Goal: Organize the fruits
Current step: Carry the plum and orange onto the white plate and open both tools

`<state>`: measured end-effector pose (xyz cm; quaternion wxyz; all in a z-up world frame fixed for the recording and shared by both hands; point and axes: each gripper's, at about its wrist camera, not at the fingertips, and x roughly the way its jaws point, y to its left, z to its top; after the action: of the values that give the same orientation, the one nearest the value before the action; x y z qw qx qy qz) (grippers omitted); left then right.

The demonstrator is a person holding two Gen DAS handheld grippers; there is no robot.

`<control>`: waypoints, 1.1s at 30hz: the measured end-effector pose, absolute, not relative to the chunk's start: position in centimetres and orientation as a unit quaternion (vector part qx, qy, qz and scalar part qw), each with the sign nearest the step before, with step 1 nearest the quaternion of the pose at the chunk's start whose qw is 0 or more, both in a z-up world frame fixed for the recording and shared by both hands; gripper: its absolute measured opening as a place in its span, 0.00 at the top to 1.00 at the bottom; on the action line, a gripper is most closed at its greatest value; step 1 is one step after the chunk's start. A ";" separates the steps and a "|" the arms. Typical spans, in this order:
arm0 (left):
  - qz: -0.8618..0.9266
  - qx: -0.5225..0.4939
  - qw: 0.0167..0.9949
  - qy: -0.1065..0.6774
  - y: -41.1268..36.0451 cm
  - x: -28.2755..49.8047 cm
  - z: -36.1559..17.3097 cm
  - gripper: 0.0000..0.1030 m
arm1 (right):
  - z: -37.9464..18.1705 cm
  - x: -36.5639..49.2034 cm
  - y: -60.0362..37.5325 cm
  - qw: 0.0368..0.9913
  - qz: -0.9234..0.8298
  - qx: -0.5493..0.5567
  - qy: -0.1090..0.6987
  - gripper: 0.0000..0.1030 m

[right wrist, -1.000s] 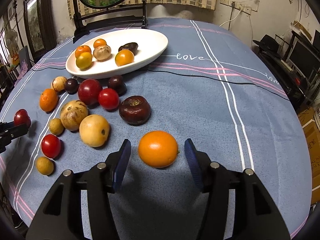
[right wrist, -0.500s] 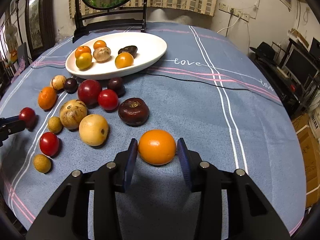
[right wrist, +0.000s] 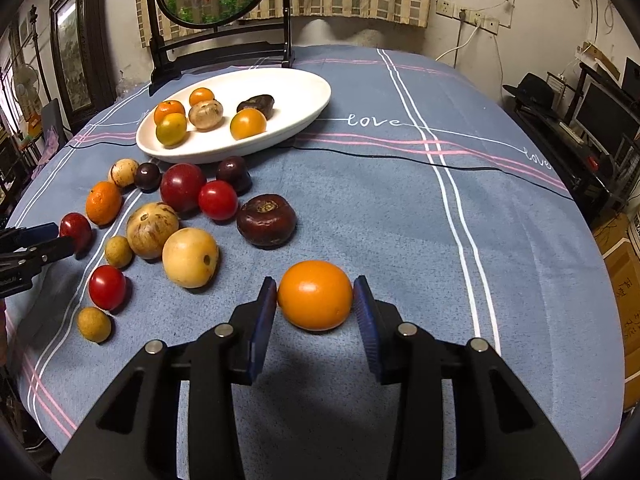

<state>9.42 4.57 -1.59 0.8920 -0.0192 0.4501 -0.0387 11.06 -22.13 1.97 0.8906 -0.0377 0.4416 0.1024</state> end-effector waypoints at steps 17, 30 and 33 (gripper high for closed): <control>-0.066 -0.002 0.885 0.460 3.0 10.7 -2.8 0.61 | 0.7 12.6 -22.2 0.878 0.073 -0.059 0.469 0.60; -0.067 -0.001 0.892 0.447 3.1 10.3 -1.2 0.62 | 2.7 12.2 -23.0 0.889 0.116 -0.008 0.443 0.63; -0.080 0.001 0.900 0.429 2.9 10.0 0.8 0.61 | 4.5 12.0 -22.3 0.896 0.140 -0.008 0.422 0.63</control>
<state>10.02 2.89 0.78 0.8996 0.0008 0.4294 -0.0795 12.04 -22.30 4.50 0.8956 -0.0077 0.4221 0.1400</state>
